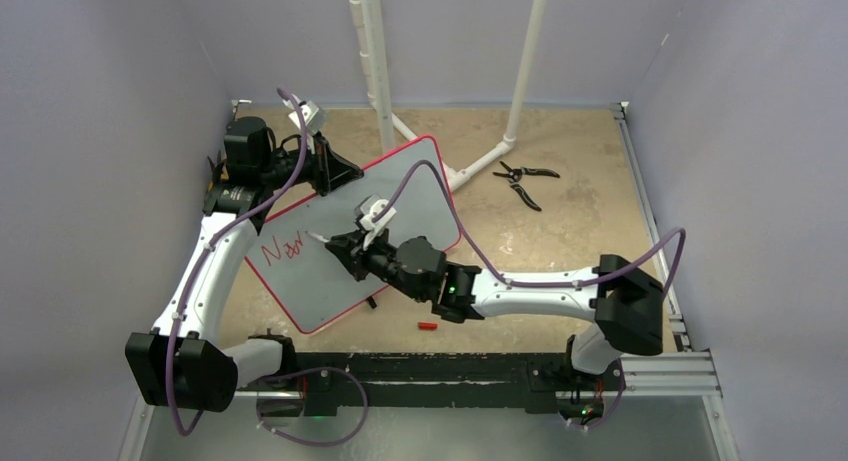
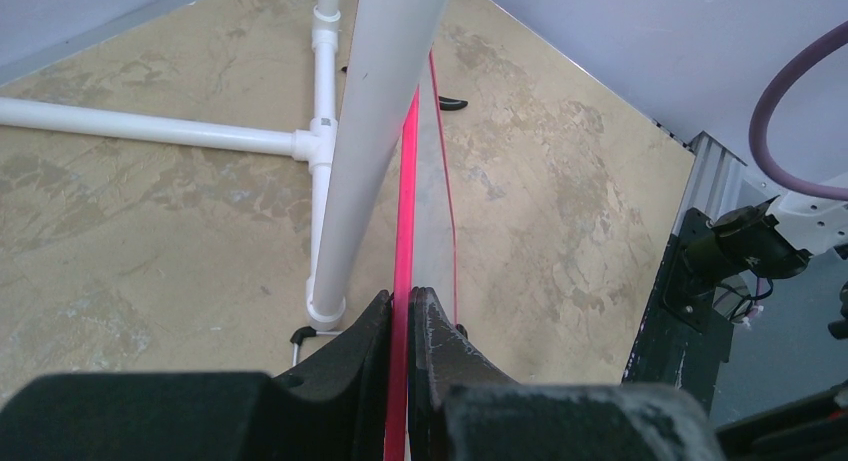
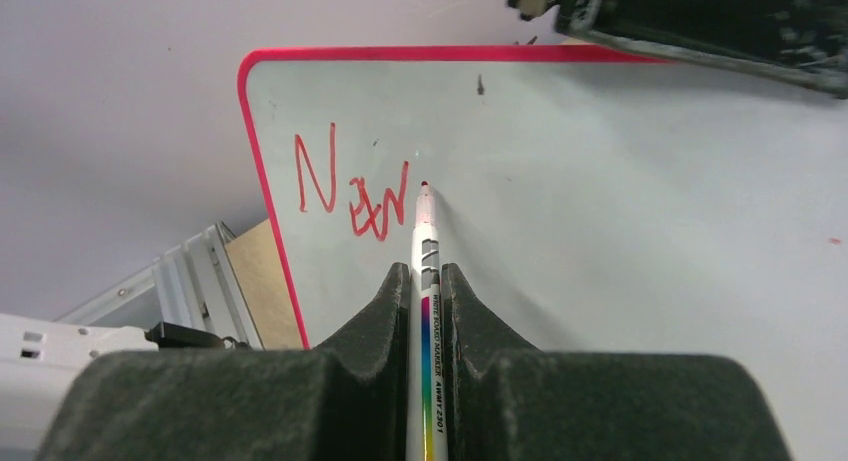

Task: Write a sentence on the whiteboard

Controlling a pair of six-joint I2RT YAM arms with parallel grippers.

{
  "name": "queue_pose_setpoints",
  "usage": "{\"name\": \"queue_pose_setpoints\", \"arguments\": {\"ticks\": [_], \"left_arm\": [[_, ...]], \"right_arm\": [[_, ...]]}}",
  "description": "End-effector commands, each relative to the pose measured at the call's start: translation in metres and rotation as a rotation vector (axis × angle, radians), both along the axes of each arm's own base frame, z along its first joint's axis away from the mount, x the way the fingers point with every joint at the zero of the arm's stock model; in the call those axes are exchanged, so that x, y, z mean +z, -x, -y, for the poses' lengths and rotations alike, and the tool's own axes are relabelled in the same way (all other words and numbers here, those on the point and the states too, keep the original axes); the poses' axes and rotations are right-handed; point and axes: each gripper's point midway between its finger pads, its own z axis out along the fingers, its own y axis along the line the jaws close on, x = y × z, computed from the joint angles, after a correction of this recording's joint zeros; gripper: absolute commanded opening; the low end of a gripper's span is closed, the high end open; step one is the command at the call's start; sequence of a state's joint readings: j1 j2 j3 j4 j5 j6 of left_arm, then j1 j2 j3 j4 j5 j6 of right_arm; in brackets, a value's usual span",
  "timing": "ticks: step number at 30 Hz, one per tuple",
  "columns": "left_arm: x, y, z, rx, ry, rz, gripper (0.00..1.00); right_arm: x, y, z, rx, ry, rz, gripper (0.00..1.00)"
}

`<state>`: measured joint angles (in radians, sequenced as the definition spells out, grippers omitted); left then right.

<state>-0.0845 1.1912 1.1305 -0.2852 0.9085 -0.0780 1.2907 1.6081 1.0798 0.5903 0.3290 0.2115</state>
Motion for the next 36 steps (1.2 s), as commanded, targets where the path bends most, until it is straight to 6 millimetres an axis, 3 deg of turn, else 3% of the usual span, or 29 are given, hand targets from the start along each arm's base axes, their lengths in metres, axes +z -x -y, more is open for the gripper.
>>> {"name": "queue_pose_setpoints", "arguments": {"ticks": [1, 6, 21, 36], "left_arm": [[0.001, -0.014, -0.012, 0.06, -0.009, 0.033, 0.0], [0.002, -0.014, -0.011, 0.059, -0.008, 0.034, 0.0], [0.002, -0.014, -0.011, 0.057, -0.007, 0.034, 0.0], [0.002, -0.014, -0.012, 0.061, -0.007, 0.033, 0.0]], "right_arm": [[0.049, 0.002, 0.028, -0.021, -0.135, 0.046, 0.0], [0.031, 0.0, 0.03, -0.036, -0.086, 0.003, 0.0], [0.018, -0.024, 0.027, -0.078, -0.065, -0.02, 0.0], [0.004, -0.019, 0.014, -0.014, -0.018, 0.007, 0.0]]}}
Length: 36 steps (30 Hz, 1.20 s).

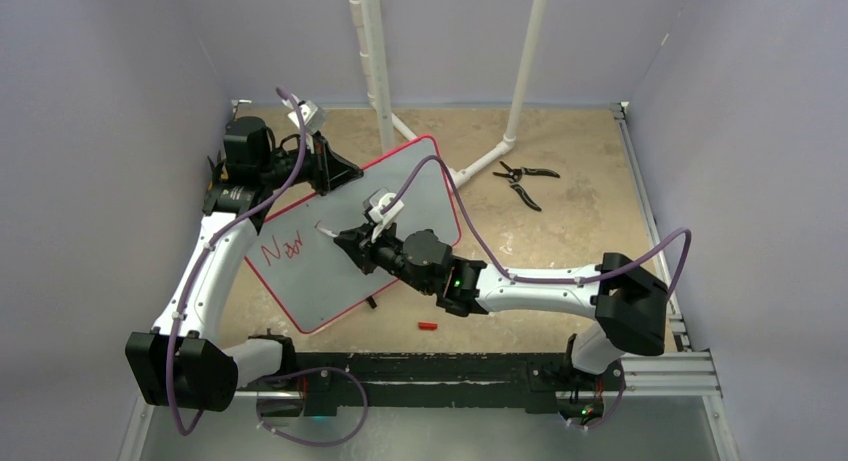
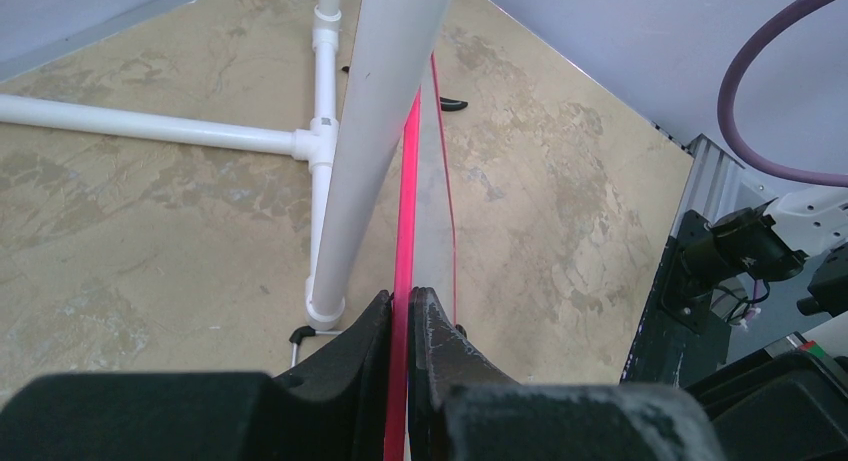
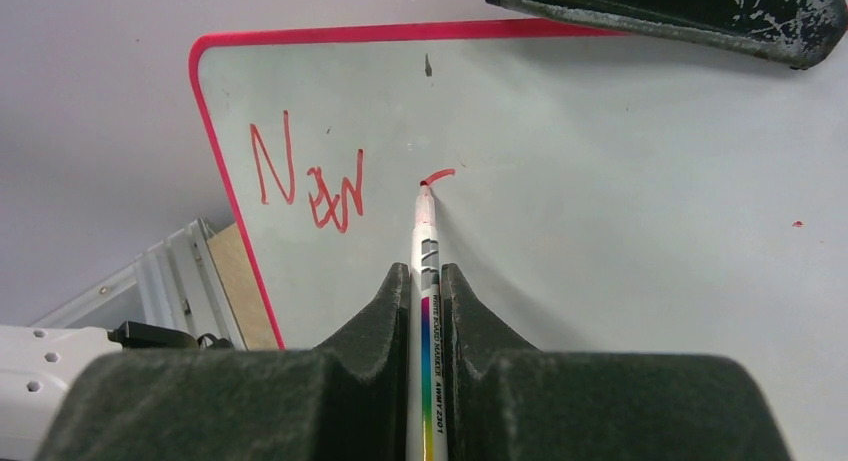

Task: Write a sentence on the whiteboard

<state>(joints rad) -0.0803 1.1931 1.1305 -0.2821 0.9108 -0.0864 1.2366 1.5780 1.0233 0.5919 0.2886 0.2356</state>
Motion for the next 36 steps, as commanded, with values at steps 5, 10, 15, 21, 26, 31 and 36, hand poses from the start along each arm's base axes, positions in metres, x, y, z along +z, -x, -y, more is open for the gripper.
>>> {"name": "queue_pose_setpoints", "arguments": {"ticks": [5, 10, 15, 21, 26, 31, 36], "left_arm": [[0.003, -0.014, -0.012, 0.058, -0.013, 0.042, 0.0], [0.003, -0.013, -0.011, 0.057, -0.012, 0.042, 0.0], [0.003, -0.014, -0.012, 0.058, -0.012, 0.043, 0.0], [0.004, -0.014, -0.012, 0.058, -0.012, 0.045, 0.0], [0.003, -0.014, -0.012, 0.058, -0.012, 0.044, 0.0], [0.003, -0.014, -0.012, 0.06, -0.012, 0.043, 0.0], [0.003, -0.014, -0.012, 0.06, -0.012, 0.044, 0.0]], "right_arm": [[0.002, -0.005, 0.003, -0.023, 0.005, 0.007, 0.0], [-0.006, -0.004, 0.006, -0.03, 0.02, -0.018, 0.0], [-0.008, -0.004, 0.009, -0.036, 0.027, -0.022, 0.0], [-0.007, -0.004, 0.011, -0.036, 0.03, -0.022, 0.0], [-0.008, -0.001, 0.01, -0.013, 0.037, -0.012, 0.0], [-0.01, -0.003, 0.014, -0.035, 0.04, -0.023, 0.0], [-0.008, -0.007, 0.021, -0.078, 0.031, -0.04, 0.0]]}}
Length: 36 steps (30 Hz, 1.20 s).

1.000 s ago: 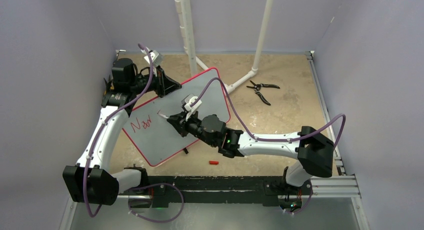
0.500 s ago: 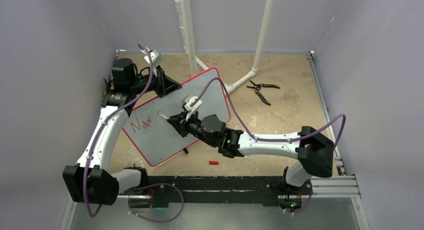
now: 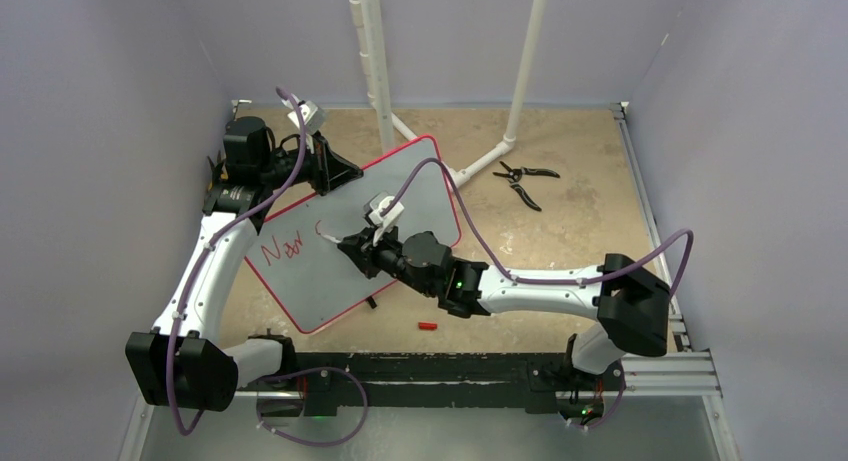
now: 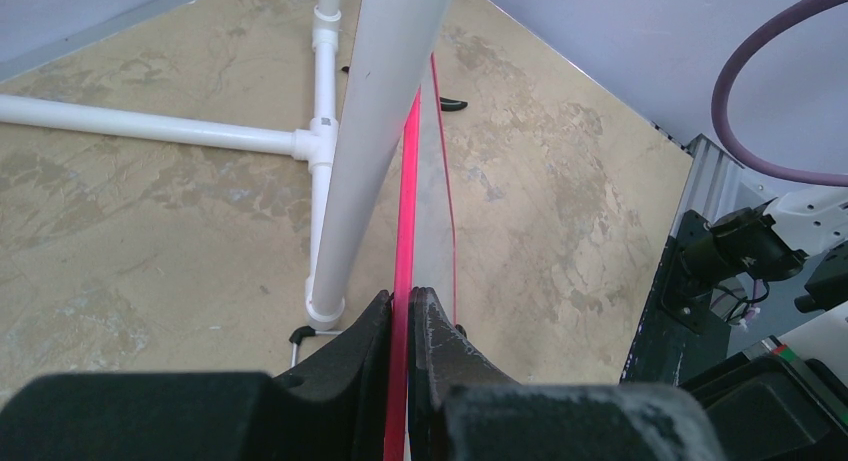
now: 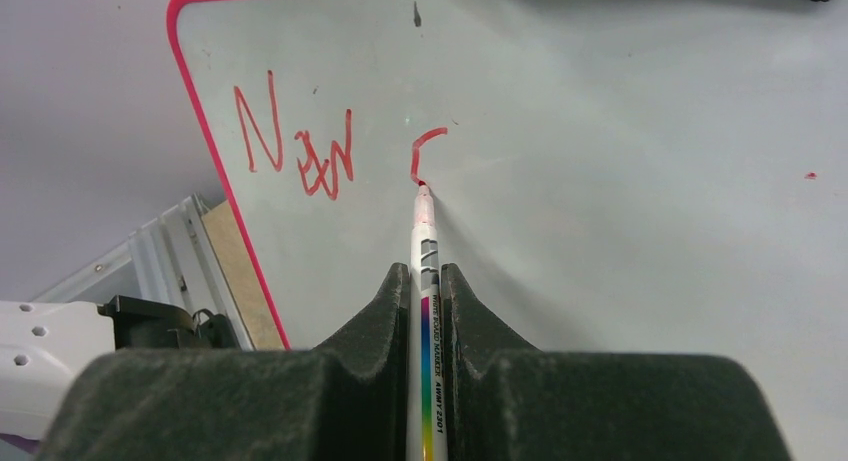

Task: Write a sentence on the whiteboard

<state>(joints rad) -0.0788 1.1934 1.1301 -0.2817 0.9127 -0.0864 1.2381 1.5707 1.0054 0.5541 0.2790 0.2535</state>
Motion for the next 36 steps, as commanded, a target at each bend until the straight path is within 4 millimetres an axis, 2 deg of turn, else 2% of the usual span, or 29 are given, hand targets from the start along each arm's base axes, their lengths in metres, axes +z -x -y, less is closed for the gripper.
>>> {"name": "queue_pose_setpoints", "arguments": {"ticks": [1, 7, 14, 17, 23, 29, 36], "left_arm": [[0.003, -0.014, -0.012, 0.06, -0.013, 0.045, 0.0], [0.003, -0.014, -0.012, 0.059, -0.012, 0.043, 0.0], [0.002, -0.014, -0.012, 0.059, -0.012, 0.04, 0.0], [0.002, -0.014, -0.012, 0.058, -0.011, 0.04, 0.0], [0.001, -0.014, -0.011, 0.056, -0.01, 0.037, 0.0], [0.001, -0.014, -0.011, 0.056, -0.01, 0.036, 0.0], [0.002, -0.014, -0.012, 0.057, -0.01, 0.04, 0.0]], "right_arm": [[0.007, -0.011, 0.02, -0.092, -0.004, -0.011, 0.0], [0.016, -0.013, 0.024, -0.106, -0.022, 0.008, 0.0], [0.058, -0.005, 0.029, -0.069, -0.123, 0.062, 0.0], [0.069, -0.003, 0.024, -0.046, -0.133, 0.081, 0.0], [0.079, -0.013, 0.011, -0.063, -0.124, 0.125, 0.0], [0.078, -0.025, 0.006, -0.084, -0.117, 0.128, 0.0], [0.055, -0.03, 0.005, -0.093, -0.074, 0.09, 0.0]]}}
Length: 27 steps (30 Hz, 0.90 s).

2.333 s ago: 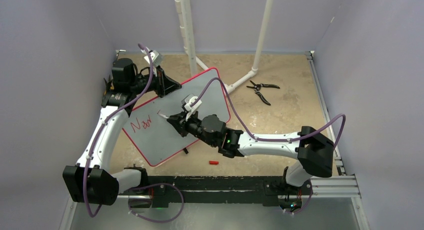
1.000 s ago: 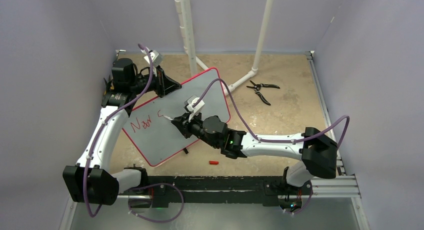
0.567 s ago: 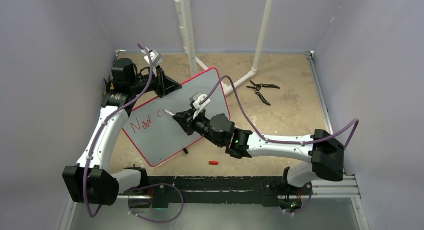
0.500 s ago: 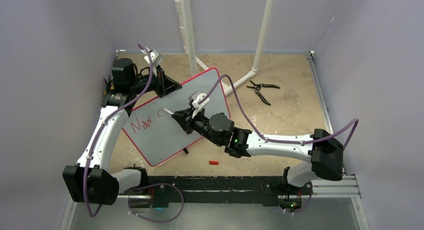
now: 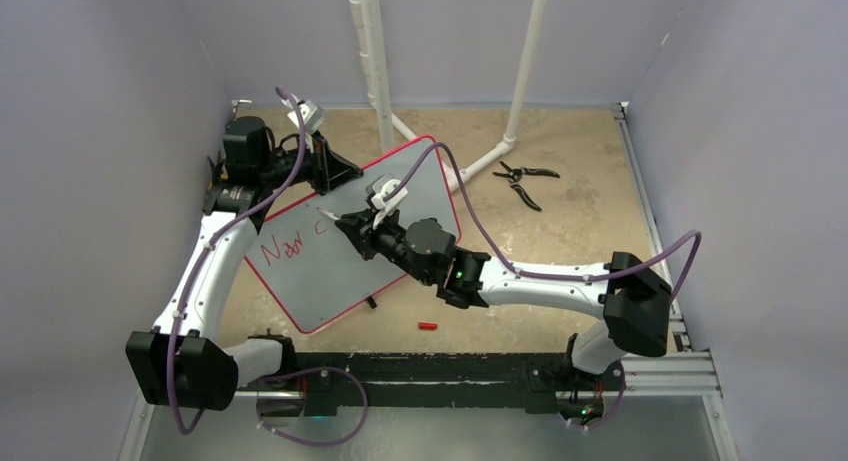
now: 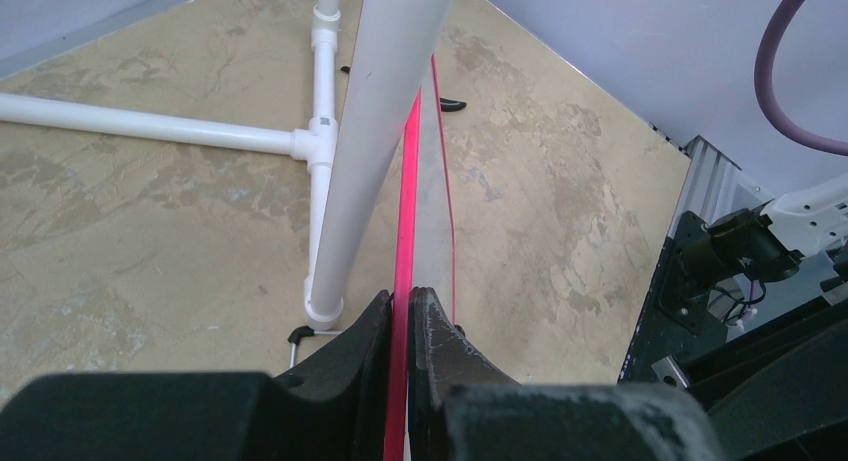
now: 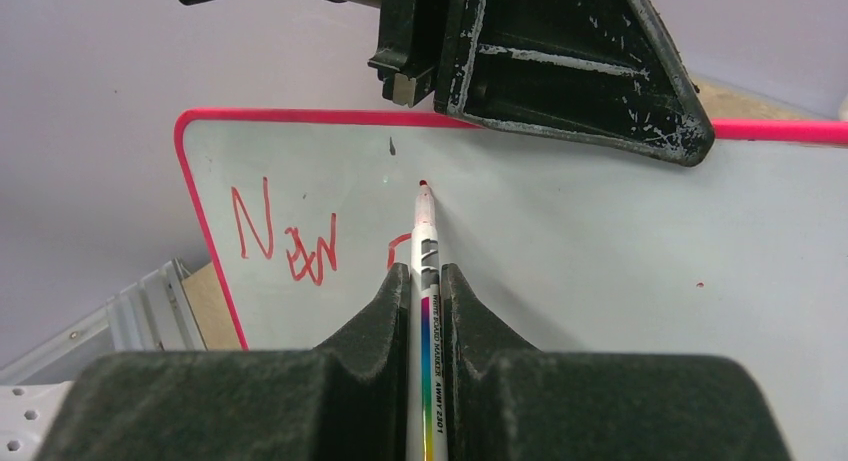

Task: Write a sentence on the whiteboard

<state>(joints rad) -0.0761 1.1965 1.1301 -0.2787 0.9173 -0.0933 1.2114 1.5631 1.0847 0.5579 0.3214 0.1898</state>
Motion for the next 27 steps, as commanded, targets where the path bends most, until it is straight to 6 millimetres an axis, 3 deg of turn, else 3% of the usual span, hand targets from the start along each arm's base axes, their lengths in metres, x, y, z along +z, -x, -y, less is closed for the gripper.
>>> {"name": "queue_pose_setpoints", "arguments": {"ticks": [1, 15, 19, 27], "left_arm": [[0.003, -0.013, -0.011, 0.057, -0.015, 0.048, 0.0], [0.004, -0.013, -0.012, 0.057, -0.014, 0.052, 0.0], [0.004, -0.013, -0.012, 0.057, -0.014, 0.051, 0.0], [0.002, -0.014, -0.012, 0.058, -0.014, 0.045, 0.0]], "right_arm": [[0.009, -0.006, 0.002, -0.021, -0.023, 0.003, 0.0], [-0.04, 0.007, 0.021, -0.012, 0.013, -0.105, 0.0], [-0.04, 0.01, 0.021, 0.0, 0.008, -0.108, 0.0], [-0.016, 0.007, 0.023, -0.015, -0.066, -0.074, 0.0]]}}
